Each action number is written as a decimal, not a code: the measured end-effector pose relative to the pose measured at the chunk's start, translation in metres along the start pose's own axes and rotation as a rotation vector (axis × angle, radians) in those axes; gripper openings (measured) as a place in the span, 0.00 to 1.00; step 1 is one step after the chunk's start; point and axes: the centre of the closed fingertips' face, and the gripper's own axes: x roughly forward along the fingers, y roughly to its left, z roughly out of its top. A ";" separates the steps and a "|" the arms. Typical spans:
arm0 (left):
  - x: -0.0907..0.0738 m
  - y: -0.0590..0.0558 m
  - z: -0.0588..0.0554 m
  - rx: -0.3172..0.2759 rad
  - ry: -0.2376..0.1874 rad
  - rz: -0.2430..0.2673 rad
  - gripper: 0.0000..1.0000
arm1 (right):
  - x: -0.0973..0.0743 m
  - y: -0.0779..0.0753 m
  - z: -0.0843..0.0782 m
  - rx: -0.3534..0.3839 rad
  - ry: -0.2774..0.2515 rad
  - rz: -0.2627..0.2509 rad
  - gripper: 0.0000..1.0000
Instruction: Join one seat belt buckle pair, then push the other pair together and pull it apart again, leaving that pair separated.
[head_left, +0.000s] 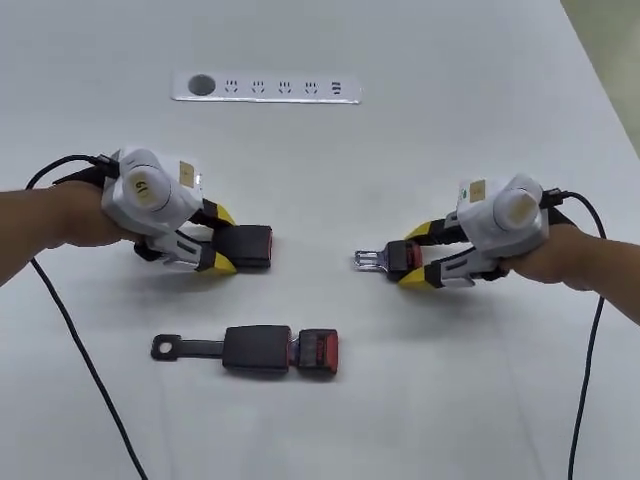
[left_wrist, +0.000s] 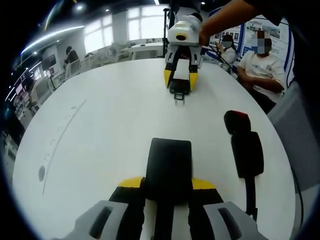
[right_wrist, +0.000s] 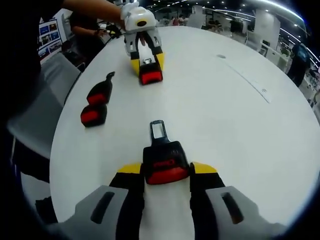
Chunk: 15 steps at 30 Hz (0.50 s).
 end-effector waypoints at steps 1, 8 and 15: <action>0.000 0.000 0.000 -0.002 0.001 0.000 0.34 | 0.000 0.000 0.000 -0.001 0.001 -0.002 0.34; 0.001 0.001 -0.002 -0.011 0.015 0.001 0.34 | 0.012 0.003 0.014 -0.009 -0.008 0.001 0.34; 0.001 0.001 -0.003 -0.017 0.023 -0.002 0.34 | 0.027 0.009 0.031 -0.019 -0.039 0.011 0.34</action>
